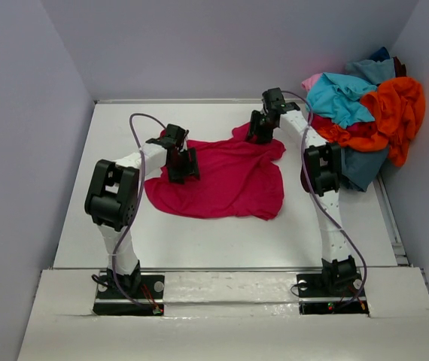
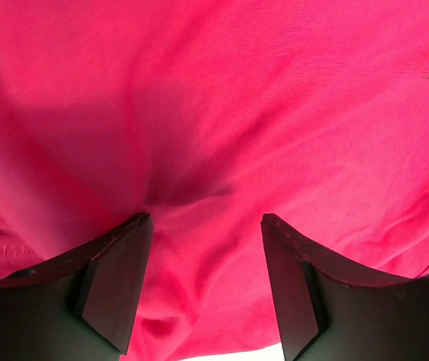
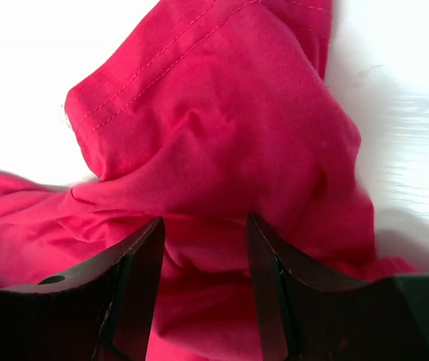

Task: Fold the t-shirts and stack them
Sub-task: Flatten the tshirt out

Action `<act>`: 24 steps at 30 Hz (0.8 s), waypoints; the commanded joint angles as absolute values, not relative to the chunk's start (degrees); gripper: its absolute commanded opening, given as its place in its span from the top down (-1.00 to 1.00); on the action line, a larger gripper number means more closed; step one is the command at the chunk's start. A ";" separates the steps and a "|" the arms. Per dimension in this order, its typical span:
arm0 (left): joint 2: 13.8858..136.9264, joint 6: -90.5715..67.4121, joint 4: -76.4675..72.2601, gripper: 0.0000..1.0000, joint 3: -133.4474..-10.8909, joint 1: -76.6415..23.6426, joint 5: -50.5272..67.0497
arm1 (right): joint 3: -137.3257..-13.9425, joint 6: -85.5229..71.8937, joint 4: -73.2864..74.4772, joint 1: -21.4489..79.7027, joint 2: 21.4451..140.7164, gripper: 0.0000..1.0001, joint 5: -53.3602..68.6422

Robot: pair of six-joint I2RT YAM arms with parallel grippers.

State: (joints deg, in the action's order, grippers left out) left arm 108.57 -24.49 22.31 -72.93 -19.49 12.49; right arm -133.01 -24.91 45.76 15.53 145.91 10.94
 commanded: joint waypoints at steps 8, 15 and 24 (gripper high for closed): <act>102.31 -24.00 24.26 -0.45 -69.44 -19.51 13.88 | -135.26 -23.73 51.06 12.22 145.10 -0.09 5.36; 100.81 -22.85 25.66 -0.45 -68.38 -19.51 15.38 | -140.62 -23.90 51.51 11.17 147.83 -0.20 6.68; 98.62 -21.71 27.69 -0.45 -66.71 -19.51 16.44 | -142.12 -24.96 50.01 11.16 148.36 -0.29 10.90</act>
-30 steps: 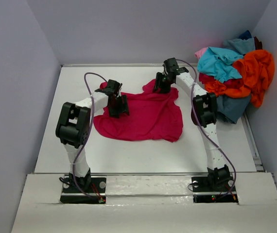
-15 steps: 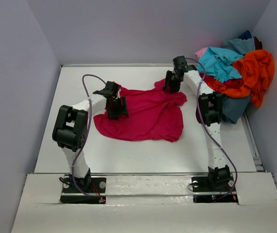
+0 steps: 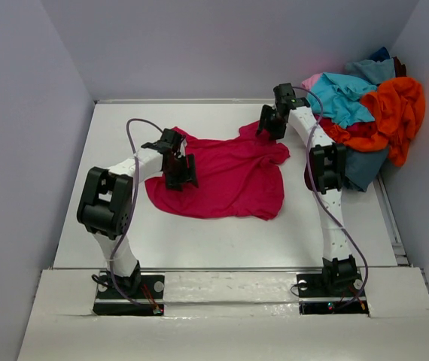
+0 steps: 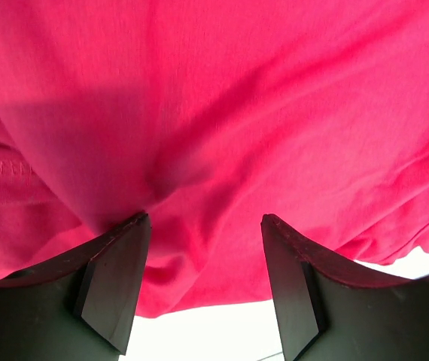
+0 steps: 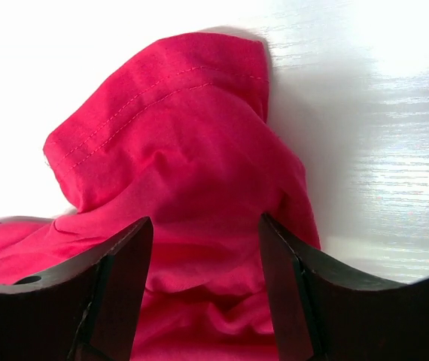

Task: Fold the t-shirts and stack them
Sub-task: Flatten the tshirt out

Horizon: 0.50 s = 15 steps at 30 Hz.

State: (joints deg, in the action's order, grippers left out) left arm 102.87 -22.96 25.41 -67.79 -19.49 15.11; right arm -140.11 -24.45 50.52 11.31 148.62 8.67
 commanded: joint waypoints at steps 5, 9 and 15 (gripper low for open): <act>97.91 -21.71 28.65 -0.45 -67.15 -20.04 16.61 | -138.69 -24.26 48.69 11.16 143.27 -0.33 10.90; 97.21 -21.71 27.95 -0.45 -65.83 -21.27 16.79 | -137.74 -23.82 50.01 11.16 139.58 -0.37 10.63; 95.10 -21.36 28.12 -0.45 -69.16 -22.41 10.12 | -128.68 -23.47 47.99 12.66 129.13 -0.46 6.68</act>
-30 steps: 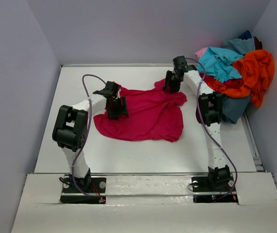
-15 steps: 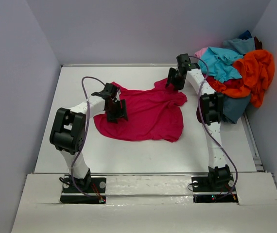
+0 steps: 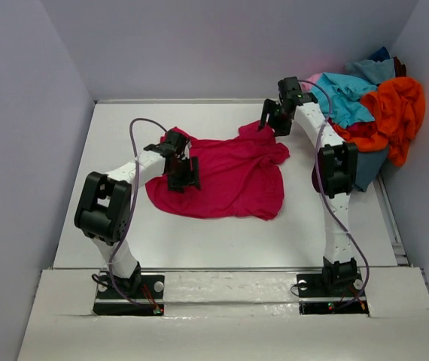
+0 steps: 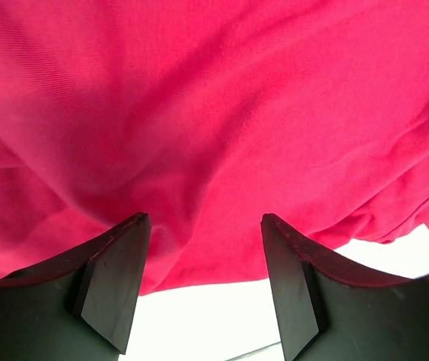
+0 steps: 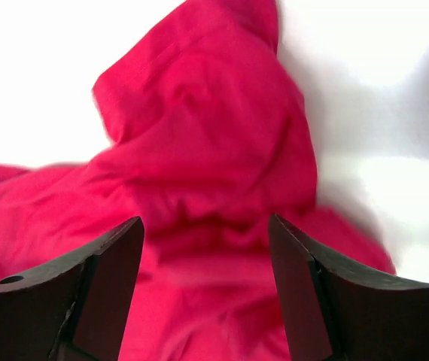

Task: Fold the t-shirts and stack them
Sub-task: Flatten the tshirt out

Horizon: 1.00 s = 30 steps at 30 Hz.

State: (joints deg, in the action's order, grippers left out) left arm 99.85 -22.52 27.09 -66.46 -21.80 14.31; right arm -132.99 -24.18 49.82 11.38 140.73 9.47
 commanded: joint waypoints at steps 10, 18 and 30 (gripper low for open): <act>97.20 -20.92 29.53 -0.45 -77.16 -22.41 3.25 | -107.16 -26.80 48.26 18.19 115.85 -0.42 8.87; 104.58 -21.80 28.30 -0.45 -83.14 -21.88 0.97 | -93.43 -28.39 44.91 18.72 110.31 0.16 8.62; 111.62 -21.80 29.27 -0.44 -84.99 -19.17 -3.34 | -87.98 -29.18 43.60 19.24 107.93 0.33 11.15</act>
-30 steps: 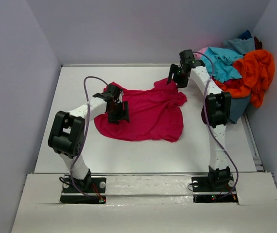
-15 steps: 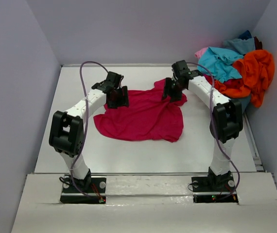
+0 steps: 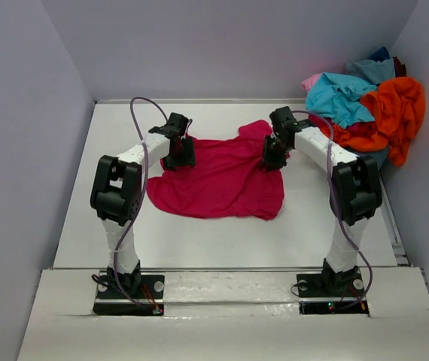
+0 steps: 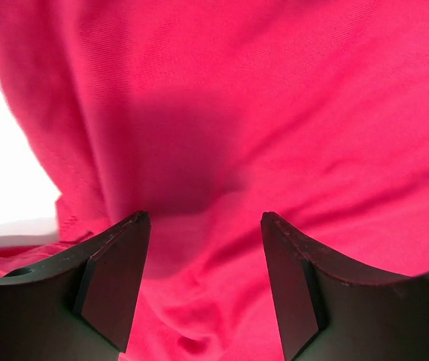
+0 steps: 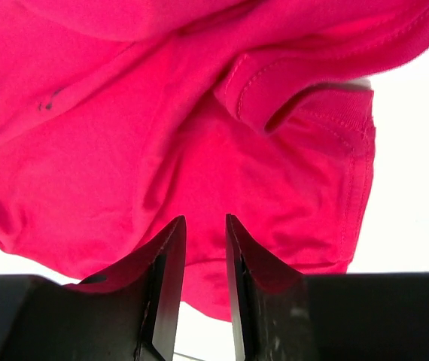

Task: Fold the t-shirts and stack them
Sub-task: Flatten the tshirt out

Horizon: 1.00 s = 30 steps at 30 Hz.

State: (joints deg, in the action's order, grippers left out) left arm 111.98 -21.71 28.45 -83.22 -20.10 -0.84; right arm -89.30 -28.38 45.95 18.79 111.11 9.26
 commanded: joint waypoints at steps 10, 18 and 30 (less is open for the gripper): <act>115.49 -21.45 31.20 -0.44 -88.33 -19.16 -6.33 | -82.80 -30.41 41.49 20.91 108.89 0.46 12.57; 118.39 -20.48 32.69 -0.44 -89.82 -19.16 -7.56 | -81.74 -31.03 41.04 22.06 111.09 0.50 13.54; 118.39 -20.57 32.43 -0.44 -88.24 -19.16 -7.56 | -77.44 -31.99 42.28 23.12 111.62 0.53 13.80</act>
State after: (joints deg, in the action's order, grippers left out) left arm 118.65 -21.06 31.03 -87.90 -19.09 -6.46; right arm -80.20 -30.89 42.81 22.24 111.46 12.71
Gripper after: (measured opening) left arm 0.720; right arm 0.248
